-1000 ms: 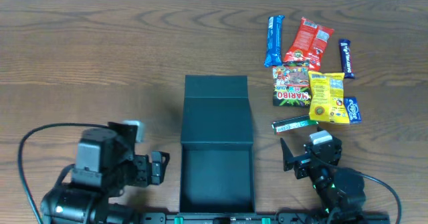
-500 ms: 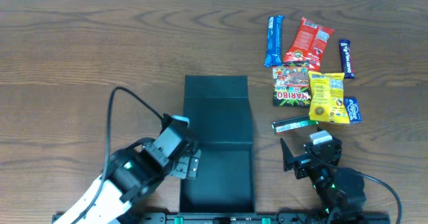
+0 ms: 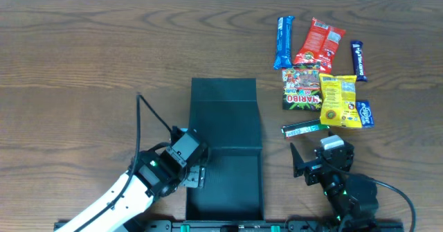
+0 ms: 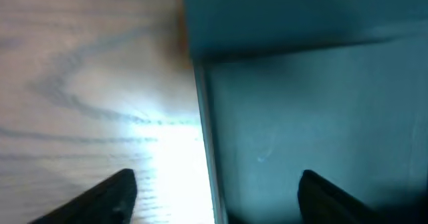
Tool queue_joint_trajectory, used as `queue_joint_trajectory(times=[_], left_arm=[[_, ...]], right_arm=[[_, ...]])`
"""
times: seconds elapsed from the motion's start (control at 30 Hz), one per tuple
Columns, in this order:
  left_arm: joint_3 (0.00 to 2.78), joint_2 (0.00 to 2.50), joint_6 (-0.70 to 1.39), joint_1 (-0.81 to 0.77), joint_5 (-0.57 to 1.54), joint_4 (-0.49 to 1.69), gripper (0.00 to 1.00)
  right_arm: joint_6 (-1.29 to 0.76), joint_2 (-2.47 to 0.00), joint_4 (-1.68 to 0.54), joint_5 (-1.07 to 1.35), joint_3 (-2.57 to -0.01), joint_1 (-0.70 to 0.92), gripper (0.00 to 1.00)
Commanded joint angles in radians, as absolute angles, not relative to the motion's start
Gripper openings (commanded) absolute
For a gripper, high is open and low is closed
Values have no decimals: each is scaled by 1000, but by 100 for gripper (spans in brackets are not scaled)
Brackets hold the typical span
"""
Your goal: Pack container
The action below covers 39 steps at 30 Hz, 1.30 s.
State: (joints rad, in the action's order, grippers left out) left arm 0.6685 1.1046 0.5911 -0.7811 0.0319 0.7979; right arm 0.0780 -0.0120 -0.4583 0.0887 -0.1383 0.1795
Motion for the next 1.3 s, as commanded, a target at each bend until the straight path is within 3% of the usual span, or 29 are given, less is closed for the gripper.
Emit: queue_joint_trajectory(times=[0.0, 0.1, 0.2, 0.47, 0.77, 1.03, 1.27], left_arm=[[637, 1108, 609, -784, 72, 773, 69], [635, 1108, 609, -784, 54, 762, 33], [630, 1108, 609, -784, 41, 757, 6], [624, 1111, 636, -775, -2, 658, 6], [659, 1263, 542, -500, 158, 511, 6], [904, 1477, 350, -399, 196, 505, 6], [1168, 1720, 313, -373, 196, 575, 6]], right_arm=[[91, -5, -459, 79, -130, 171, 99], [91, -5, -459, 79, -130, 171, 99], [91, -5, -459, 79, -130, 171, 99], [91, -5, -459, 79, -130, 171, 99], [91, -5, -459, 79, -130, 171, 99], [91, -5, -459, 79, -130, 171, 99], [91, -5, -459, 79, -130, 171, 99]])
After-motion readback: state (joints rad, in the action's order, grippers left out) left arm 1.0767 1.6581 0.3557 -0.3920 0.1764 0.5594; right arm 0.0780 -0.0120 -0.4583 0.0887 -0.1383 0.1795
